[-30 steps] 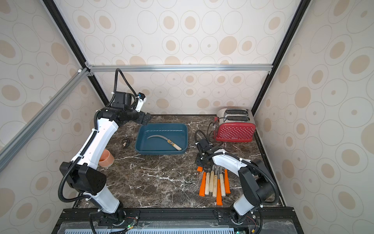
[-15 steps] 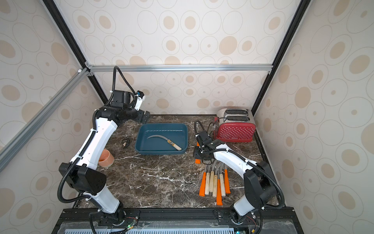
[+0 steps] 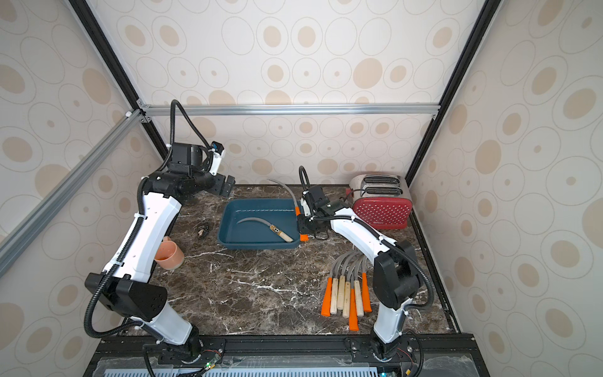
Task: Put small sickles into storage boxes
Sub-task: Place the sickle in the storage box.
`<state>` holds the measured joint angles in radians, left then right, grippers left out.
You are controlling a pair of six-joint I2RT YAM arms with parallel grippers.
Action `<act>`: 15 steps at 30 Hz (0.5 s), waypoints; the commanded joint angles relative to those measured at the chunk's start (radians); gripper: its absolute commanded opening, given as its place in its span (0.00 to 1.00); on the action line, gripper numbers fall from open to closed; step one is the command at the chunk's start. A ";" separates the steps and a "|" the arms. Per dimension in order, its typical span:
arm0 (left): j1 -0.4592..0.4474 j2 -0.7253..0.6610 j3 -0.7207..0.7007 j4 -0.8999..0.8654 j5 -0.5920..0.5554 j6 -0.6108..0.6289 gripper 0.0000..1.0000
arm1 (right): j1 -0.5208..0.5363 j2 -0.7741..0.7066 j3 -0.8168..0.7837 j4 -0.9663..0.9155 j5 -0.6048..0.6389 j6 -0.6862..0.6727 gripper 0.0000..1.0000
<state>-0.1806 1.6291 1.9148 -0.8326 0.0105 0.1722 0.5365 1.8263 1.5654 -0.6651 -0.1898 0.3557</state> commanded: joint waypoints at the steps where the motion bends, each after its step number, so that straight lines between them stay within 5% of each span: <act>1: 0.019 -0.037 0.017 -0.028 -0.020 -0.006 0.99 | 0.000 0.056 0.067 -0.035 -0.057 -0.086 0.00; 15: 0.052 -0.067 0.021 -0.028 -0.017 -0.013 0.99 | 0.043 0.323 0.413 -0.150 -0.038 -0.243 0.00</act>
<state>-0.1310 1.5982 1.9148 -0.8341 -0.0021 0.1604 0.5632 2.1139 1.9263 -0.7574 -0.2356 0.1829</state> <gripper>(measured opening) 0.992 0.297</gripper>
